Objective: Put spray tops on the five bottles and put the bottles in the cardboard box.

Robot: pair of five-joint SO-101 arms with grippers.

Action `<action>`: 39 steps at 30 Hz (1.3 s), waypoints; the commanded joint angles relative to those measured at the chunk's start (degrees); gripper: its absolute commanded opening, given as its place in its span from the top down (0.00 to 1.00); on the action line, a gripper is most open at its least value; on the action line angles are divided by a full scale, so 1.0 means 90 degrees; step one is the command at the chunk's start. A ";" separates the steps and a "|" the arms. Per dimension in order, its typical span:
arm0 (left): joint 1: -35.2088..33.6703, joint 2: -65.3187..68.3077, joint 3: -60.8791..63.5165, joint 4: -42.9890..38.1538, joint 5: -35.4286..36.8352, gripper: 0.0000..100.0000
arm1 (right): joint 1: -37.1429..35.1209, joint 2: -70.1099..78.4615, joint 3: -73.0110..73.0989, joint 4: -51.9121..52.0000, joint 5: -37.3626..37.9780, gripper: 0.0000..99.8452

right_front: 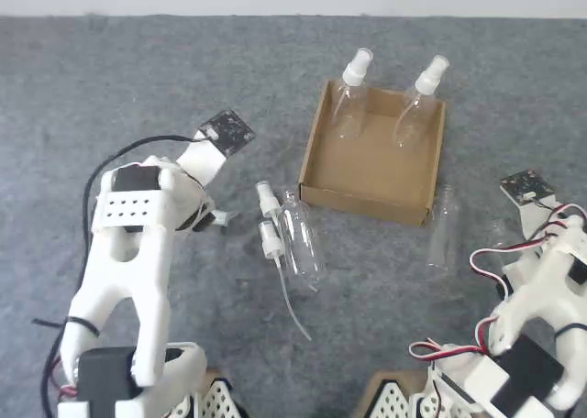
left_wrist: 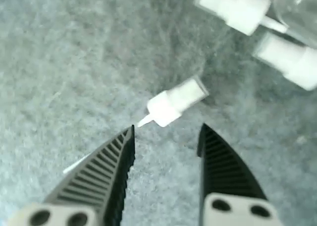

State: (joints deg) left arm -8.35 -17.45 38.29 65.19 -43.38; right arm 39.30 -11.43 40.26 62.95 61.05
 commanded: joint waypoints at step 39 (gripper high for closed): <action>0.0186 0.1778 -0.1451 0.0869 0.2325 0.99 | -0.0024 -0.0132 -0.0059 0.0249 0.0078 0.99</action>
State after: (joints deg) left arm -6.59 3.30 26.86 68.79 -29.58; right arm 39.30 -11.43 40.26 64.70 61.05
